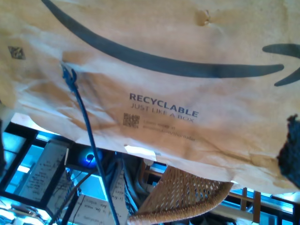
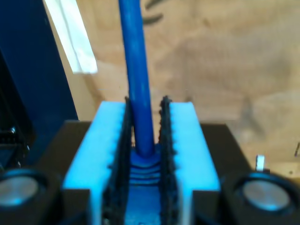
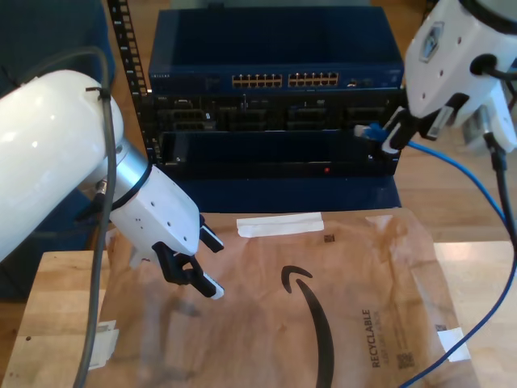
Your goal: Grab the cable and plug it in
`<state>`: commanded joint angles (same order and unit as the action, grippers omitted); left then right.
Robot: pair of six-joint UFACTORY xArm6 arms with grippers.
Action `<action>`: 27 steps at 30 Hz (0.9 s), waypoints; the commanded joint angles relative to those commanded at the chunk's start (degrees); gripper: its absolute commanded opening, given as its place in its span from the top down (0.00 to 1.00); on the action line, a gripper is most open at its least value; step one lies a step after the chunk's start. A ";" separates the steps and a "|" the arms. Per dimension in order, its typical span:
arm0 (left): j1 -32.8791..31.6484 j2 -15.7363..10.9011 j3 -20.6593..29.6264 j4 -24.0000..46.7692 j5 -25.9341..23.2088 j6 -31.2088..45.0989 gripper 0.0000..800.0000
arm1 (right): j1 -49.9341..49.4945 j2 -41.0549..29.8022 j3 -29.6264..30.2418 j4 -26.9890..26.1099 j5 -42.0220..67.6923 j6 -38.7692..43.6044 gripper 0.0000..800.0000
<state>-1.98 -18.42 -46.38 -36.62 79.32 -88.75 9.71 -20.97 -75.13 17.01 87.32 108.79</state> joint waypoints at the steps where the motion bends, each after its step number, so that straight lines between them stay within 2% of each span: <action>1: 0.09 -0.09 0.00 -0.09 0.00 0.00 0.00 | 0.09 0.00 0.00 0.00 -0.09 0.00 1.00; 5: 0.26 -0.62 -0.44 -2.02 0.26 0.18 0.00 | 0.00 -0.35 0.00 1.32 -0.09 0.00 1.00; 10: 0.35 -0.62 -7.21 -5.54 1.23 1.05 0.00 | -0.09 -1.67 1.49 1.67 -0.09 0.00 1.00; 15: 0.44 -0.53 -14.24 -9.76 4.40 1.05 0.00 | -1.49 -3.69 1.67 1.67 0.09 0.00 1.00; 20: 0.62 -0.53 -18.73 -13.01 6.24 1.14 0.00 | -6.33 -4.92 1.85 1.58 3.25 -0.26 1.00; 27: 4.31 -0.53 -21.27 -18.64 8.70 1.58 0.00 | -11.96 -6.68 4.48 1.58 4.92 -3.43 1.00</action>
<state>2.33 -18.95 -67.66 -55.25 88.02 -87.16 -2.24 -27.65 -70.65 18.59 92.24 105.36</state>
